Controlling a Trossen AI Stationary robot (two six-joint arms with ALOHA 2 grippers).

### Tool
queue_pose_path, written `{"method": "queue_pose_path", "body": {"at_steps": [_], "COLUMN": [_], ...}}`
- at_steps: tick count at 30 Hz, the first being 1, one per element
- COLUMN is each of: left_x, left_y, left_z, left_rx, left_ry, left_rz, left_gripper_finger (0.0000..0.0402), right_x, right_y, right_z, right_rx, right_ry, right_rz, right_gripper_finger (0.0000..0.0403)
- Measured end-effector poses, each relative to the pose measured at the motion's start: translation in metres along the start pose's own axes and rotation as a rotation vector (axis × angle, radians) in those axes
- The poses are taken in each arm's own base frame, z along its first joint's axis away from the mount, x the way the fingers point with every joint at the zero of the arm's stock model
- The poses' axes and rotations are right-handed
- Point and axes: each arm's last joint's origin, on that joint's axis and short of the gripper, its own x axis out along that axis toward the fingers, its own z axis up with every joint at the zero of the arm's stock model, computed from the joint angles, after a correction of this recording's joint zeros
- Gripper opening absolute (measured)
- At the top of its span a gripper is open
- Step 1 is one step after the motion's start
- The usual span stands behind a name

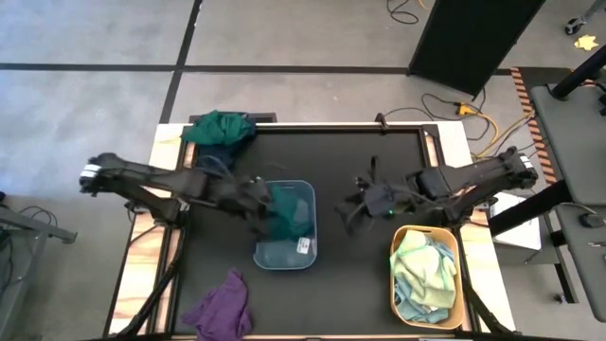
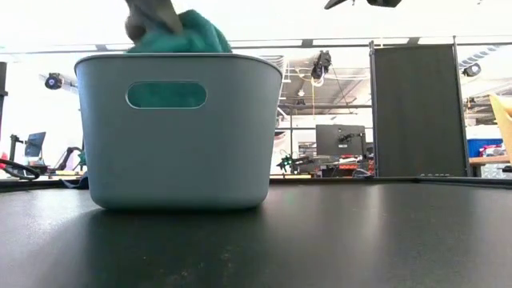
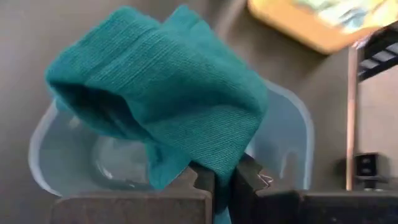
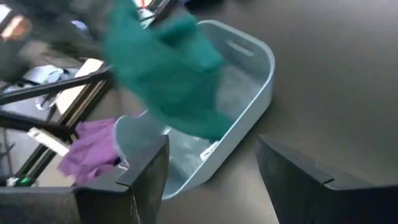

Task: Sort microfiber towel by color & place in baskets
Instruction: Put the right dark green microfiber cloth into the blue bin

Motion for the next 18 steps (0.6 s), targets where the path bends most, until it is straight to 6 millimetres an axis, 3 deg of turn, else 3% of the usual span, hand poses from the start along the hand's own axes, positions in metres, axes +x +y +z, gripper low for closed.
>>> {"method": "queue_pose_path", "body": {"at_steps": [4, 11, 18], "left_x": [0.045, 0.115, 0.167], "left_y": [0.0, 0.006, 0.026], "left_z": [0.0, 0.011, 0.025], "left_rx": [-0.028, -0.005, 0.035], "left_ry": [0.102, 0.263, 0.285], "left_rz": [0.072, 0.062, 0.072], "left_gripper_finger": [0.0, 0.0, 0.0], "right_x": [-0.005, -0.009, -0.028], "right_y": [0.007, 0.008, 0.006], "right_z": [-0.012, -0.014, -0.01], "right_rx": [-0.015, -0.027, -0.068], "right_ry": [0.008, 0.013, -0.005], "right_rz": [0.02, 0.029, 0.079], "right_gripper_finger": [0.0226, 0.0226, 0.0223]}}
